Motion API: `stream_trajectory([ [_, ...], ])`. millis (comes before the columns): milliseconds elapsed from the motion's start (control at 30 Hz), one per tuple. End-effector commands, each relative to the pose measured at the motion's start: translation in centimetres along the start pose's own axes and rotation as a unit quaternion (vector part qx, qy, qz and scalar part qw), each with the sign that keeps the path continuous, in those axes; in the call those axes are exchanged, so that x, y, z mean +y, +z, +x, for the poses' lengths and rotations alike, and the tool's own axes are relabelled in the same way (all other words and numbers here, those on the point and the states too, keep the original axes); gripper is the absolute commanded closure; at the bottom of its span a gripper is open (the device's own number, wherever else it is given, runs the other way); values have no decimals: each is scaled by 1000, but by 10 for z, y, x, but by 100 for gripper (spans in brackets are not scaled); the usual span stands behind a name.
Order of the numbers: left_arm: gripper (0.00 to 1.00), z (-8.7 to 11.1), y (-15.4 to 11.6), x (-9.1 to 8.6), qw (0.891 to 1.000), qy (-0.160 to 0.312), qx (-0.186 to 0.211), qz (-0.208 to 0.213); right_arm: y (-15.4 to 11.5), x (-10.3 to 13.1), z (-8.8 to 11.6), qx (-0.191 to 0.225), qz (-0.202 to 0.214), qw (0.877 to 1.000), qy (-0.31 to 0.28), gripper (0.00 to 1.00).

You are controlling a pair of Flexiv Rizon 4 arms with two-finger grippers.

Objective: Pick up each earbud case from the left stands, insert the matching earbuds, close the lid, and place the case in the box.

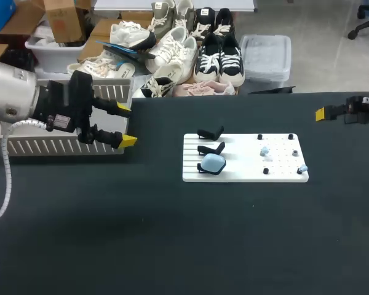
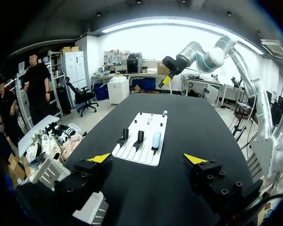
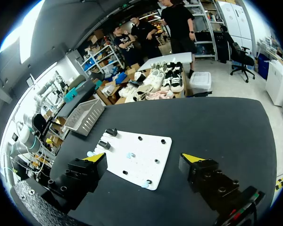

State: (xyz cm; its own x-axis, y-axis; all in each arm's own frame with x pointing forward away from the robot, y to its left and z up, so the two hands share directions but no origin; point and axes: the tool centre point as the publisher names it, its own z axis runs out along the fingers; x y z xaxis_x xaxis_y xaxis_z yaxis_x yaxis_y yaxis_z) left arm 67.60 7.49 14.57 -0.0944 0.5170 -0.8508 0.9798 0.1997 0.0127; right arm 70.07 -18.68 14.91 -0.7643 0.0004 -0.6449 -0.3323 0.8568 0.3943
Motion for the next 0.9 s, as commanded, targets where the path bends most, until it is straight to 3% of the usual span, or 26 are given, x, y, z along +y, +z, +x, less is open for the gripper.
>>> stream_trajectory([
  [33, 0, 1, 16, 6, 999, 8, -13, 43, 0, -1, -1, 1, -2, 1000, 0, 0],
  [467, 0, -2, 62, -10, 998, 49, -7, 48, 0, -1, -1, 1, -2, 1000, 0, 0],
  [667, 0, 1, 84, -7, 997, 56, -5, 52, 0, -1, -1, 1, -2, 1000, 0, 0],
  [900, 0, 9, 109, -3, 997, 67, 8, 26, 0, -1, -1, 1, -2, 1000, 0, 0],
])
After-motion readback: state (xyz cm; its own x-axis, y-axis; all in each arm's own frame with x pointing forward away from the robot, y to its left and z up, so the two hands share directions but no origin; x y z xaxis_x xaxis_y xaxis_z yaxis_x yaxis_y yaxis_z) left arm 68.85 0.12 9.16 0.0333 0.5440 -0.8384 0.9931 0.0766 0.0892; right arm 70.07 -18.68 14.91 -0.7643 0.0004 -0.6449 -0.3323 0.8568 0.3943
